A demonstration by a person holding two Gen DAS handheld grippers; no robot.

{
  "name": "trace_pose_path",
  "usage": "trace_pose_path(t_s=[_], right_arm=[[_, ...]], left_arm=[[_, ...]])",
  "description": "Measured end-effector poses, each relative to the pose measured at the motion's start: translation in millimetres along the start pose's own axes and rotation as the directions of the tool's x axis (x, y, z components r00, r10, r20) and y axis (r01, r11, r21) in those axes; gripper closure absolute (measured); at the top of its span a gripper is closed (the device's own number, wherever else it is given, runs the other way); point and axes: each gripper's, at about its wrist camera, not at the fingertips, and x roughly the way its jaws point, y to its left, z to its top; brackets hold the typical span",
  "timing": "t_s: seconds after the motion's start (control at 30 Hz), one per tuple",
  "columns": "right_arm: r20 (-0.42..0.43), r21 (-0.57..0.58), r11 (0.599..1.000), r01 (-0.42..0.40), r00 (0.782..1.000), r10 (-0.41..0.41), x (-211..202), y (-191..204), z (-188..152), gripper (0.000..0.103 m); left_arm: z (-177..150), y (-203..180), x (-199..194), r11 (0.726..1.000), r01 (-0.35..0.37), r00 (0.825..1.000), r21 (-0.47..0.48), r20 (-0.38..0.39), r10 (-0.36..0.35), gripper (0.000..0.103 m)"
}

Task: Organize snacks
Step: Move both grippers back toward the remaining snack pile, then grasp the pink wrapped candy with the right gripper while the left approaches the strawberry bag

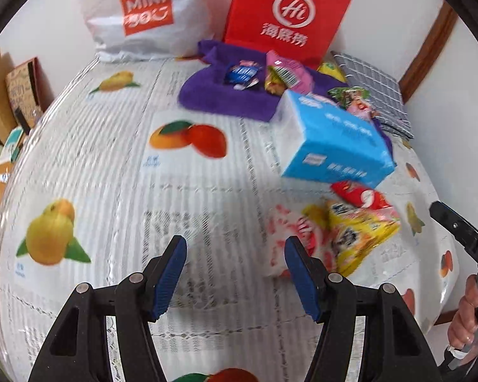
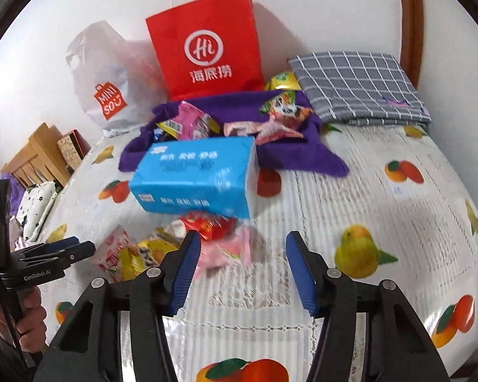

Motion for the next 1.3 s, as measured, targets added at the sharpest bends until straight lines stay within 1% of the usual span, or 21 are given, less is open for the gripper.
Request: trace_pose_path(t_s=[0.1, 0.17, 0.23, 0.37, 0.43, 0.5, 0.57, 0.63, 0.7, 0.73, 0.83, 0.87, 0.9, 0.97, 1.07, 1.17, 1.27, 1.3], right_arm=[[-0.017, -0.011, 1.000, 0.009, 1.000, -0.009, 8, -1, -9, 0.047], [-0.024, -0.022, 1.000, 0.006, 1.000, -0.006, 12, -1, -13, 0.047], [-0.029, -0.035, 0.999, 0.001, 1.000, -0.002, 17, -1, -15, 0.047], [-0.054, -0.064, 0.997, -0.035, 0.998, 0.031, 29, 6, -18, 0.046], [-0.061, -0.082, 0.996, -0.038, 0.998, 0.033, 35, 11, -17, 0.044], [-0.057, -0.103, 0.994, -0.042, 0.998, 0.037, 41, 17, -16, 0.036], [-0.056, -0.121, 0.992, -0.043, 0.998, 0.036, 49, 22, -15, 0.033], [-0.078, -0.129, 0.991, -0.043, 0.996, 0.033, 60, 25, -15, 0.031], [-0.127, -0.137, 0.990, -0.034, 0.992, 0.017, 76, 28, -15, 0.031], [-0.138, -0.131, 0.991, -0.030, 0.990, 0.012, 82, 28, -15, 0.031], [-0.107, -0.145, 0.989, -0.003, 0.994, -0.012, 86, 30, -16, 0.031], [-0.099, -0.159, 0.987, 0.010, 0.995, -0.026, 86, 31, -17, 0.036], [-0.095, -0.166, 0.986, 0.015, 0.995, -0.031, 86, 32, -17, 0.048], [-0.091, -0.178, 0.984, 0.024, 0.995, -0.041, 84, 31, -17, 0.059], [-0.102, -0.146, 0.989, -0.010, 0.995, -0.005, 76, 22, -19, 0.062], [-0.097, -0.125, 0.992, -0.021, 0.995, 0.008, 66, 14, -25, 0.062], [-0.083, -0.126, 0.992, -0.018, 0.997, 0.007, 55, 7, -34, 0.062], [-0.081, -0.122, 0.992, -0.019, 0.997, 0.009, 52, 4, -37, 0.062]], left_arm=[[-4, 10, 8, 1.000, -0.017, 1.000, -0.020, -0.005, 0.017, 0.041], [-5, 13, 8, 1.000, -0.015, 1.000, -0.016, 0.016, 0.015, 0.041], [-4, 14, 9, 1.000, -0.027, 0.999, -0.009, 0.026, 0.027, 0.041], [-2, 15, 12, 0.999, -0.034, 0.998, 0.016, 0.046, 0.034, 0.041], [-3, 17, 12, 1.000, -0.014, 0.998, 0.016, 0.059, 0.013, 0.038], [-3, 17, 12, 1.000, 0.001, 0.997, 0.020, 0.071, -0.003, 0.033], [-5, 16, 12, 0.999, 0.011, 0.996, 0.039, 0.085, -0.014, 0.030], [-8, 13, 12, 0.998, 0.009, 0.995, 0.059, 0.100, -0.015, 0.028], [-11, 12, 12, 0.997, 0.005, 0.993, 0.074, 0.113, -0.013, 0.028], [-11, 12, 12, 0.997, 0.010, 0.993, 0.076, 0.116, -0.019, 0.026], [-9, 17, 11, 0.997, 0.054, 0.991, 0.061, 0.115, -0.061, 0.023], [-10, 18, 10, 0.996, 0.066, 0.990, 0.056, 0.119, -0.073, 0.023], [-10, 20, 9, 0.996, 0.077, 0.989, 0.052, 0.122, -0.083, 0.023], [-10, 22, 9, 0.995, 0.092, 0.987, 0.045, 0.124, -0.097, 0.023], [-9, 23, 8, 0.993, 0.109, 0.985, 0.034, 0.128, -0.113, 0.023], [-11, 21, 1, 0.991, 0.125, 0.982, 0.038, 0.136, -0.129, 0.024], [-9, 12, -9, 0.984, 0.159, 0.973, 0.076, 0.154, -0.169, 0.023], [-8, 5, -9, 0.983, 0.150, 0.975, 0.103, 0.148, -0.164, 0.023]])
